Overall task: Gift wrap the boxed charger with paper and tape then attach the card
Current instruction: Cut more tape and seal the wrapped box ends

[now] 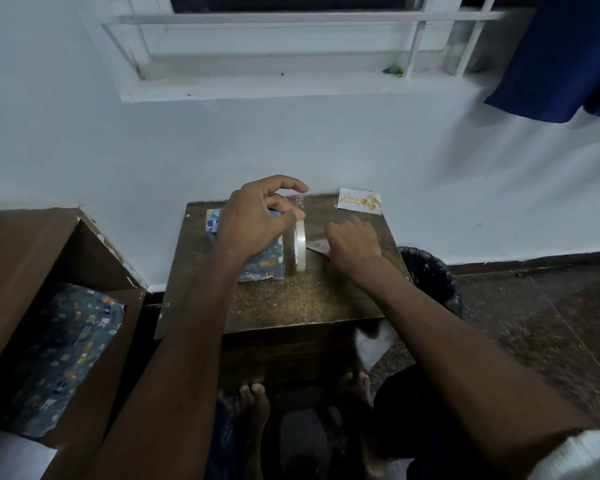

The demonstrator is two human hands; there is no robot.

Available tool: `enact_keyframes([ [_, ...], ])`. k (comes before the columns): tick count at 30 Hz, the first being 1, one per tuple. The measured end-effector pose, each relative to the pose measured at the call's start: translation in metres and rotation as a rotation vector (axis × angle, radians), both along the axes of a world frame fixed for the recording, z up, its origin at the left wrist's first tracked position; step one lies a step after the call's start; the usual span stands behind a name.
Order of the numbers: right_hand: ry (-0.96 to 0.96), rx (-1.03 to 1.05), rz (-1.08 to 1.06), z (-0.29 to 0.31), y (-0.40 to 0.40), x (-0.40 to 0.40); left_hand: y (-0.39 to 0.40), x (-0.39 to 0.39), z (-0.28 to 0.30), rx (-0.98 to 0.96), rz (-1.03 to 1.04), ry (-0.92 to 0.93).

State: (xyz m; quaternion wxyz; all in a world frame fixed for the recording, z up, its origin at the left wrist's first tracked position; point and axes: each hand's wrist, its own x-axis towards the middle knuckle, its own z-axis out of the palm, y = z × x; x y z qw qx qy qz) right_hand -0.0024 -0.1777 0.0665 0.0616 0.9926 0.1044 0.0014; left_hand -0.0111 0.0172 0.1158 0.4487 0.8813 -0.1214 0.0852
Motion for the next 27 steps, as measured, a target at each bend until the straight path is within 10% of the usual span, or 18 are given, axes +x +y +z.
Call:
enact_keyframes([
  [9, 0.019, 0.646, -0.11, 0.027, -0.052, 0.012, -0.001, 0.001, -0.003, 0.104, 0.011, -0.079],
  [27, 0.151, 0.874, 0.161, 0.051, -0.056, 0.0, -0.006, -0.002, -0.002, 0.211, 0.069, -0.125],
])
